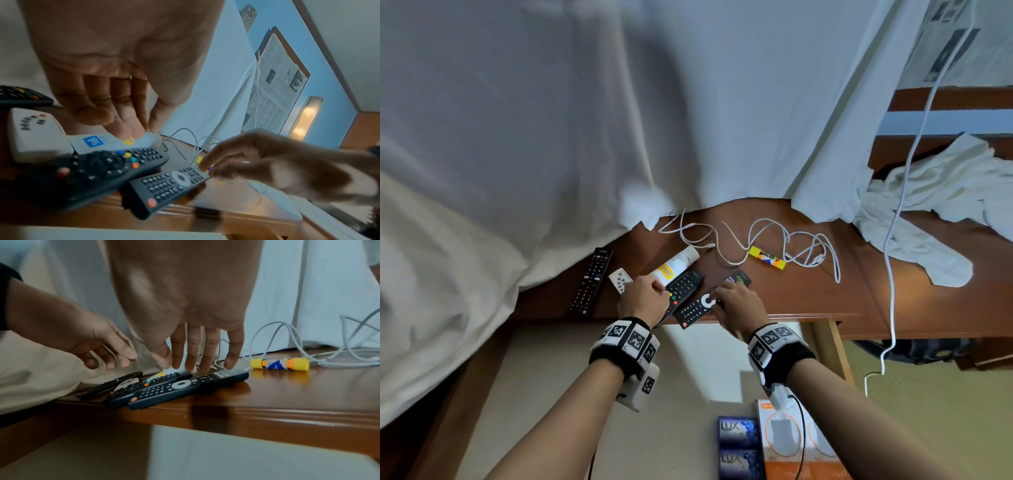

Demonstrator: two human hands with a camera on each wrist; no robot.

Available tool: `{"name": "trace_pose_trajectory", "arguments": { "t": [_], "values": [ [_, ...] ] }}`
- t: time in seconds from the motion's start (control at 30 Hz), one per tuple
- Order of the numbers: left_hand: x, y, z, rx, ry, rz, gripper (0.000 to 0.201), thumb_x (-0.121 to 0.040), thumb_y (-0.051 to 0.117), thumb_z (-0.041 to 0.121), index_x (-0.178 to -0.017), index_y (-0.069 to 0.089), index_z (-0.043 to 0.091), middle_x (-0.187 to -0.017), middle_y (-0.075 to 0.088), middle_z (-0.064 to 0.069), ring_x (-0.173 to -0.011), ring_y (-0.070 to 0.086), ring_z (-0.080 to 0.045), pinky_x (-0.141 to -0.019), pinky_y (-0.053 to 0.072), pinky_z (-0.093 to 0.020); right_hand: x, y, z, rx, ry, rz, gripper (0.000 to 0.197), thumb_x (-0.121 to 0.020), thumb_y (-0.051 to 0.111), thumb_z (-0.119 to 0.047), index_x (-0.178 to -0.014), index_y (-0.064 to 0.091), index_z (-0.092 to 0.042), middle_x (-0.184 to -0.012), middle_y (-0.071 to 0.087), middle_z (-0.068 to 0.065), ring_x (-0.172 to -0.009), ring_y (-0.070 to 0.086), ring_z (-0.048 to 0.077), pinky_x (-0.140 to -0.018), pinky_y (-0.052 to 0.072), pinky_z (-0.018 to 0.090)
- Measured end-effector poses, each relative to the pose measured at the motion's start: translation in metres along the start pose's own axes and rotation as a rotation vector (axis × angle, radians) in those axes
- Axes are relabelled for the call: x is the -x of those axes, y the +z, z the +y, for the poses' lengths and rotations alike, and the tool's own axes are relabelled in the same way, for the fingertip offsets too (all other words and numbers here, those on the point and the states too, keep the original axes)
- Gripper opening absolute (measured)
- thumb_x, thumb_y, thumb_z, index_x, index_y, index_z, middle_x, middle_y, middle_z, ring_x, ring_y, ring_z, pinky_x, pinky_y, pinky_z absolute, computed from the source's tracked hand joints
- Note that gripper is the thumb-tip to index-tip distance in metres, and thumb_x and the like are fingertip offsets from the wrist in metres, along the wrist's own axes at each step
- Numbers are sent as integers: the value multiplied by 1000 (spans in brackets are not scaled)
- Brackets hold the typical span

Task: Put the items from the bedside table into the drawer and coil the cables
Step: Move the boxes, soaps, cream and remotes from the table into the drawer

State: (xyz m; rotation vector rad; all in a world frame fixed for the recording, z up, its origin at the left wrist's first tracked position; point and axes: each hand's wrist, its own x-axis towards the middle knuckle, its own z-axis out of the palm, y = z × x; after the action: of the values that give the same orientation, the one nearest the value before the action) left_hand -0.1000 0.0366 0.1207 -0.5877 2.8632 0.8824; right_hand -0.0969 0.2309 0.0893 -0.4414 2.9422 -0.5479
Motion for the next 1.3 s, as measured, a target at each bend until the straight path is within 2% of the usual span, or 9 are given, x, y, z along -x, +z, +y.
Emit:
{"name": "trace_pose_trajectory", "arguments": {
  "t": [0.17,0.37,0.5,0.63,0.83,0.93,1.07,1.2,1.3],
  "values": [
    [-30,8,-8,-105,99,-25,18,-82,66,19,-100,68,17,-108,70,-9,-104,62,-32,-84,51,-38,-22,4,4,45,88,11,21,-90,51,-26,-103,65,-17,-114,58,1,-110,52,27,-81,48,39],
    [-65,21,-3,-311,202,-70,32,-87,63,27,-116,62,13,-117,65,-10,-115,51,-31,-91,43,-41,-49,-12,46,124,364,84,28,-87,50,-14,-114,57,-11,-122,53,8,-116,46,30,-87,46,44],
    [-77,26,5,-423,190,-149,28,-83,61,22,-109,61,12,-116,65,-11,-114,53,-33,-91,43,-40,-62,-18,73,219,398,45,36,-87,47,-4,-122,53,-8,-126,52,10,-120,45,31,-89,47,43],
    [-82,25,8,-469,186,-159,24,-80,63,21,-102,63,11,-113,66,-11,-113,55,-33,-90,42,-40,-70,-15,84,257,371,20,30,-90,45,-3,-118,54,-9,-121,55,10,-119,46,30,-86,51,42],
    [-86,24,9,-363,186,-176,30,-74,72,16,-103,66,9,-112,54,-12,-101,60,-34,-88,47,-41,-68,-15,90,185,350,49,23,-95,51,-13,-118,51,-13,-116,55,10,-109,53,30,-70,49,40],
    [-85,19,9,-308,197,-108,28,-79,68,9,-107,68,17,-114,52,-10,-98,61,-35,-79,48,-40,-65,-16,88,145,362,57,20,-94,52,-9,-114,49,-11,-115,55,11,-106,55,32,-73,50,42],
    [-82,1,15,-229,250,-14,30,-79,72,15,-108,67,22,-115,54,-5,-96,62,-34,-73,47,-39,-57,-20,86,58,378,142,22,-91,48,-1,-112,51,-8,-113,57,13,-102,58,34,-77,48,42],
    [-77,-28,21,-47,347,89,37,-74,77,17,-109,69,24,-109,60,-6,-98,62,-31,-81,52,-39,-45,-28,81,-50,375,226,20,-90,60,-17,-108,53,-10,-105,61,12,-92,59,34,-73,46,39],
    [-64,-48,24,132,391,103,43,-70,81,14,-112,71,19,-108,66,-7,-97,64,-23,-90,51,-33,-28,-35,72,-203,382,266,41,-78,65,-12,-116,51,-12,-99,63,10,-88,60,32,-76,48,39]
  ]
}}
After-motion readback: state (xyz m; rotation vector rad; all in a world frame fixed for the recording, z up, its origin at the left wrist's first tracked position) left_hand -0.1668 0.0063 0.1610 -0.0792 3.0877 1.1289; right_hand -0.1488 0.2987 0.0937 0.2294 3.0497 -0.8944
